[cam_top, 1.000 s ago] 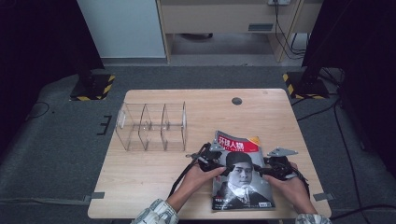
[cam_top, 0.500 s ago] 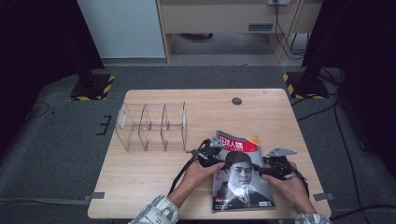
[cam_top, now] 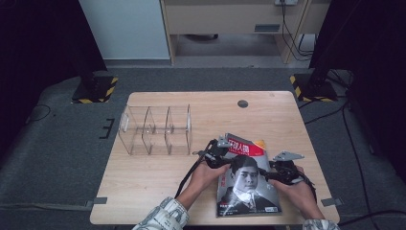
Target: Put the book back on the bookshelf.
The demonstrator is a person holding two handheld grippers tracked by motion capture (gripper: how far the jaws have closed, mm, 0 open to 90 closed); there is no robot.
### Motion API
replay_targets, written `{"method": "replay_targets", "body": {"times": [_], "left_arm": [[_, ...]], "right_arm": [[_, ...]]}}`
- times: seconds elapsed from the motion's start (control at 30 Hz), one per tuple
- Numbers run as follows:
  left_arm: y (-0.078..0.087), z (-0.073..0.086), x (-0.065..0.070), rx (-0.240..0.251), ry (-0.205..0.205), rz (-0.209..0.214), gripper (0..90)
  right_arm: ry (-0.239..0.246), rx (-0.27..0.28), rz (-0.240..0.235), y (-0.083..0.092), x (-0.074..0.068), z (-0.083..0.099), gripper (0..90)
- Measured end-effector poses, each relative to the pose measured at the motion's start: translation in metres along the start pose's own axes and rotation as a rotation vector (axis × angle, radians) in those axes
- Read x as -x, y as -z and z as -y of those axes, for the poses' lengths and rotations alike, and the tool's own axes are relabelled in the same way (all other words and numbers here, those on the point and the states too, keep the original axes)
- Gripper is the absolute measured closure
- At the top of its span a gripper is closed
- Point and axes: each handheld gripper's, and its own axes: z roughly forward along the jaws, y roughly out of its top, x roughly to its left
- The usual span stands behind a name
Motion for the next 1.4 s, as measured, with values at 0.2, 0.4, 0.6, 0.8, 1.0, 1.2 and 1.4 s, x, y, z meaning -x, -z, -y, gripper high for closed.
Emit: {"method": "replay_targets", "body": {"times": [0.2, 0.4, 0.6, 0.8, 1.0, 1.2, 1.4], "left_arm": [[0.001, -0.010, -0.001, 0.008, -0.030, -0.001, 53.7], [-0.004, -0.026, -0.012, 0.017, 0.011, 0.019, 40.9], [-0.011, -0.037, -0.012, -0.020, -0.019, 0.017, 43.1], [-0.023, -0.038, -0.009, -0.053, -0.045, 0.016, 47.6], [-0.021, -0.039, -0.009, -0.066, -0.030, 0.013, 64.9], [-0.019, -0.040, -0.008, -0.083, -0.021, -0.005, 69.1], [-0.018, -0.041, -0.007, -0.073, -0.004, -0.022, 77.4]], "right_arm": [[-0.001, 0.001, -0.008, 0.000, 0.000, 0.000, 43.0], [0.013, 0.006, -0.014, -0.001, 0.000, 0.000, 43.1], [0.023, 0.005, -0.018, -0.001, 0.000, 0.000, 43.3], [0.036, 0.014, -0.019, -0.002, -0.001, 0.000, 43.6], [0.030, 0.014, -0.024, -0.002, -0.001, 0.000, 43.3], [0.014, 0.012, -0.025, -0.003, -0.001, 0.000, 42.5], [0.001, 0.010, -0.023, -0.003, 0.000, 0.000, 40.6]]}}
